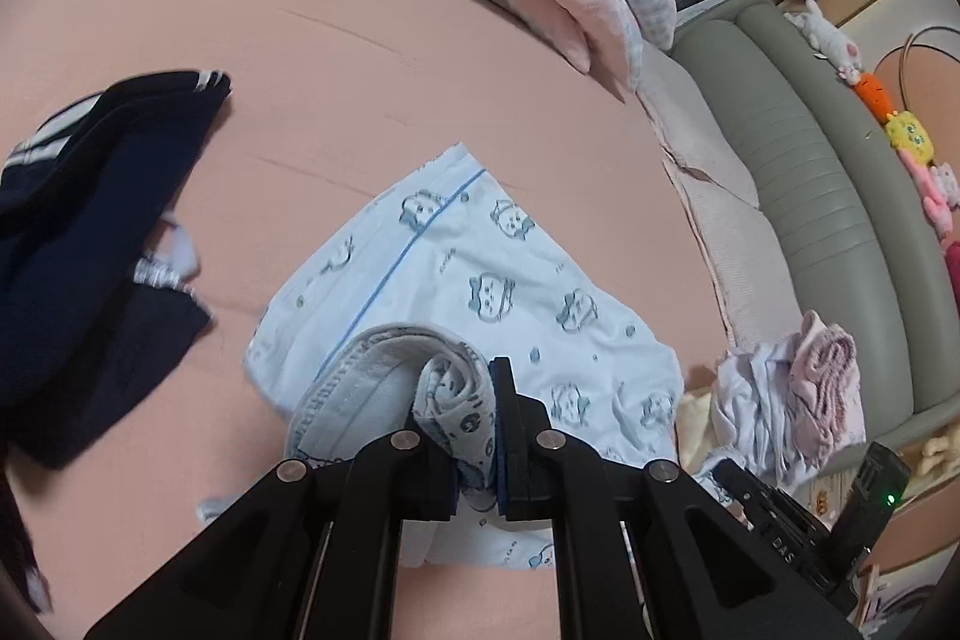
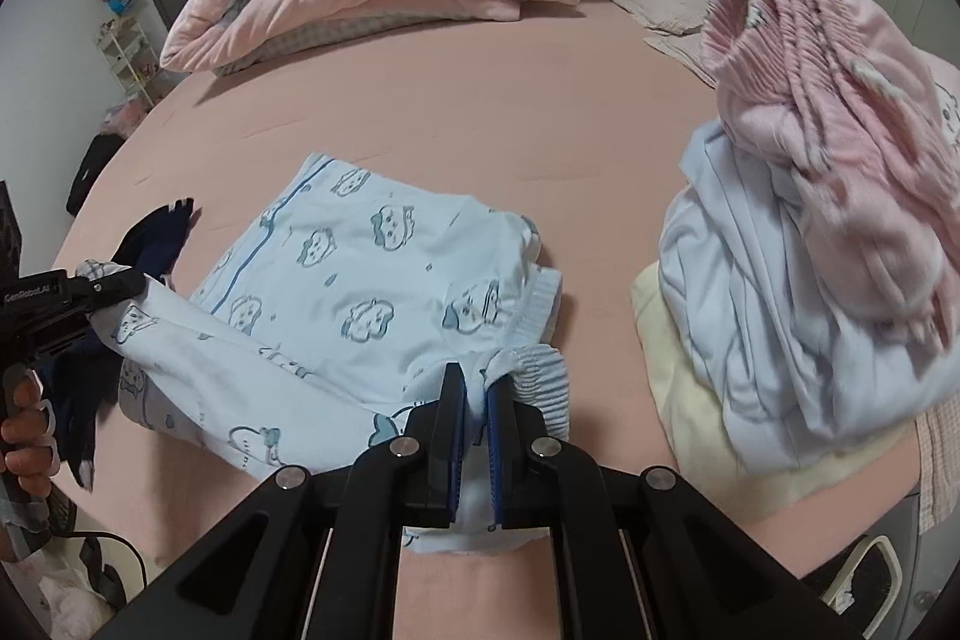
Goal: Fold clothes
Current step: 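Fold the held hem over the pajama body with the left gripper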
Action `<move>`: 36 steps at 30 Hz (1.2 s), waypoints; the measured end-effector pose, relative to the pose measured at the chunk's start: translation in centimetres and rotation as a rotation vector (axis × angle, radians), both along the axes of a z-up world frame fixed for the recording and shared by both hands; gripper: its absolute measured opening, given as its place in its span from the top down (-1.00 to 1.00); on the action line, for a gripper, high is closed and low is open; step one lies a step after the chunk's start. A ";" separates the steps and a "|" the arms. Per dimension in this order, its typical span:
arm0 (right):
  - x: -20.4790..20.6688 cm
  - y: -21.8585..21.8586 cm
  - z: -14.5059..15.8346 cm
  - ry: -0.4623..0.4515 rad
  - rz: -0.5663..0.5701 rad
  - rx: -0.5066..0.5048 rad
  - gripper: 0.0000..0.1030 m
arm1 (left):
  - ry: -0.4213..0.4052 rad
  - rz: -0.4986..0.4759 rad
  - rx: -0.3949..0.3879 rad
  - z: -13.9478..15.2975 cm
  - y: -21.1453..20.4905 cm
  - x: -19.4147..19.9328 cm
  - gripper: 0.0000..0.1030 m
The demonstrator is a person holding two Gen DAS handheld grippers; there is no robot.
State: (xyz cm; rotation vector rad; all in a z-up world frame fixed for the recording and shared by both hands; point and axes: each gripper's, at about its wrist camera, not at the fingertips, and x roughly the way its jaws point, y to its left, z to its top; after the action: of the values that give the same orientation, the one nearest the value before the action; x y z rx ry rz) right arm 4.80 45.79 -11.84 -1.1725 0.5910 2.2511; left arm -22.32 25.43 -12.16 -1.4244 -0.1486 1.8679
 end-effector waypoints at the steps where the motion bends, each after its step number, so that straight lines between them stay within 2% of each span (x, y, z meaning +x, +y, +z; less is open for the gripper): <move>1: -0.3 0.2 0.0 -0.001 -0.004 0.003 0.92 | 0.002 -0.004 -0.011 0.0 0.5 -0.3 0.88; 6: -1.3 1.0 0.3 -0.011 -0.021 0.009 0.92 | -0.037 -0.013 -0.059 -0.8 2.6 -1.8 0.88; 10: -2.2 2.0 0.2 -0.024 -0.057 -0.004 0.92 | -0.072 0.029 -0.071 -1.5 3.6 -3.6 0.88; 23: -4.3 4.1 0.4 -0.064 -0.148 0.039 0.92 | -0.085 0.059 -0.130 -2.4 8.5 -6.8 0.88; 31: -4.7 5.9 -0.9 -0.107 -0.215 0.002 0.92 | -0.201 0.113 -0.126 -4.6 9.8 -8.1 0.88; 36: -4.8 7.1 -2.0 -0.152 -0.228 -0.041 0.90 | -0.262 0.120 -0.169 -5.3 11.7 -8.8 0.83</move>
State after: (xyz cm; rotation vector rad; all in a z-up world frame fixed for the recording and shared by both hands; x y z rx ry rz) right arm -0.01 52.89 -13.82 -1.2178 0.6763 1.9492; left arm -31.15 37.16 -17.42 -1.8104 -0.2125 1.8171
